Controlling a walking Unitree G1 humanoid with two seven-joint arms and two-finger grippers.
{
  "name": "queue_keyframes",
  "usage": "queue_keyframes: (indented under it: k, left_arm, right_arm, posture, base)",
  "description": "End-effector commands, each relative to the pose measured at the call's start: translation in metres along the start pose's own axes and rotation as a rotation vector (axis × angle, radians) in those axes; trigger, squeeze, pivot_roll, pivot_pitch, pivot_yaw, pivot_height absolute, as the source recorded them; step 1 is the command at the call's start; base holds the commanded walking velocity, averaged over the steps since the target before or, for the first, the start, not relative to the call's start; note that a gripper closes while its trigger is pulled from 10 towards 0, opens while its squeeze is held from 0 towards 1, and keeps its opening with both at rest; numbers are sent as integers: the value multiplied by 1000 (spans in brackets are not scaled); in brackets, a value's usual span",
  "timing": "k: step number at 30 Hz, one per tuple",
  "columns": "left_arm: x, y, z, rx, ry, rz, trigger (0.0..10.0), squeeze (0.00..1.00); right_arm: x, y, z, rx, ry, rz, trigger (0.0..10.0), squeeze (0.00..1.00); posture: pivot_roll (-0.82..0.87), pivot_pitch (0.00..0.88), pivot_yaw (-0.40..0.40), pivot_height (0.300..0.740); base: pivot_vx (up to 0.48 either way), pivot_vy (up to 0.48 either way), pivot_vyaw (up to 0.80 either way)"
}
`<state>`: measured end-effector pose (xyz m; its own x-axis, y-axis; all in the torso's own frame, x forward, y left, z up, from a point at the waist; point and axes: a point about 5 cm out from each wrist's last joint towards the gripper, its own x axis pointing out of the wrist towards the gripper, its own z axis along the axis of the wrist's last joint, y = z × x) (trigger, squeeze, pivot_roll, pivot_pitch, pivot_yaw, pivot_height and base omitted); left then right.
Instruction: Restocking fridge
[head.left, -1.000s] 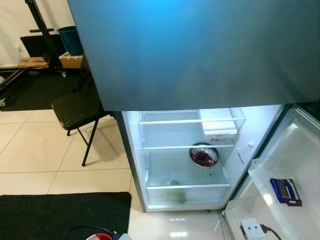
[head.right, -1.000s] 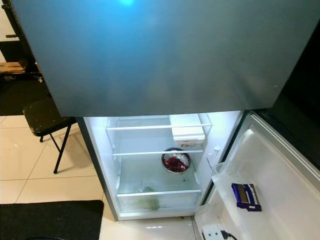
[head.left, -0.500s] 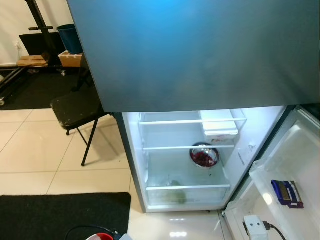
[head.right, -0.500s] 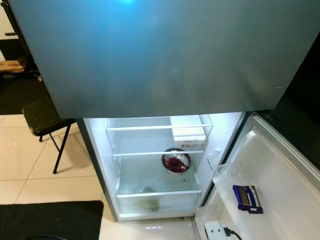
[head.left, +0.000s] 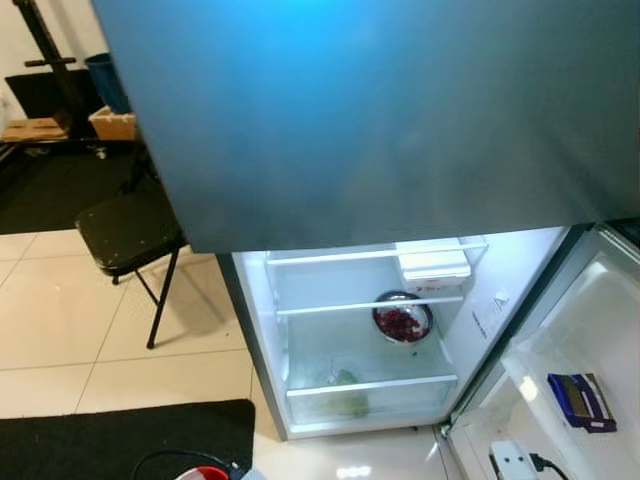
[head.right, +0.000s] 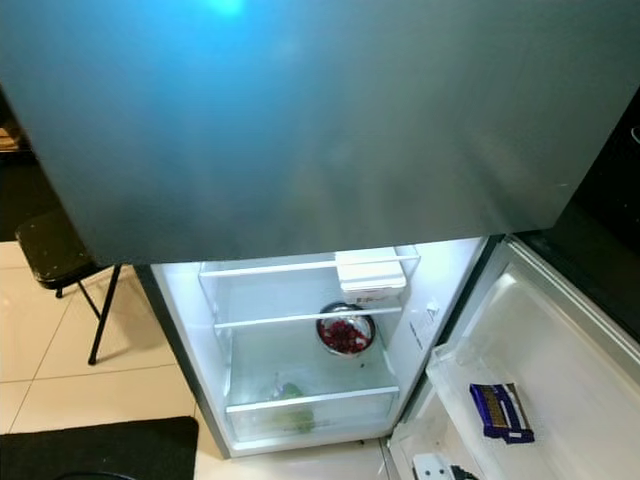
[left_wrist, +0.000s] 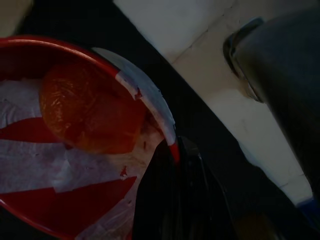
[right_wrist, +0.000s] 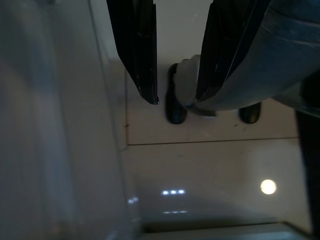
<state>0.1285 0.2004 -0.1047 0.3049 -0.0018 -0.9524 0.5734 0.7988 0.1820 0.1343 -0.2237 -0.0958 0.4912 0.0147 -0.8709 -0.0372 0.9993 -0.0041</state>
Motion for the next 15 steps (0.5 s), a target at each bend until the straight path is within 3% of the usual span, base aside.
queue_keyframes:
  k: [1, 11, 15]
  left_arm:
    - [1, -11, -1, -10, -11, -32, 10000, 0]
    - [1, -11, -1, -11, -9, -34, 10000, 0]
    - [1, -10, 2, -40, -26, -22, 10000, 0]
  right_arm:
    - [3, 5, 10, 9, -34, 13, 10000, 0]
    - [3, 6, 10, 13, -35, 15, 10000, 0]
    - [3, 6, 10, 14, -36, 18, 10000, 0]
  posture:
    - [-33, 0, -1, 740]
    - [-34, 0, 2, 740]
    - [-34, 0, 1, 740]
  base:
    - [255, 0, 0]
    - [254, 0, 0]
    - [0, 0, 0]
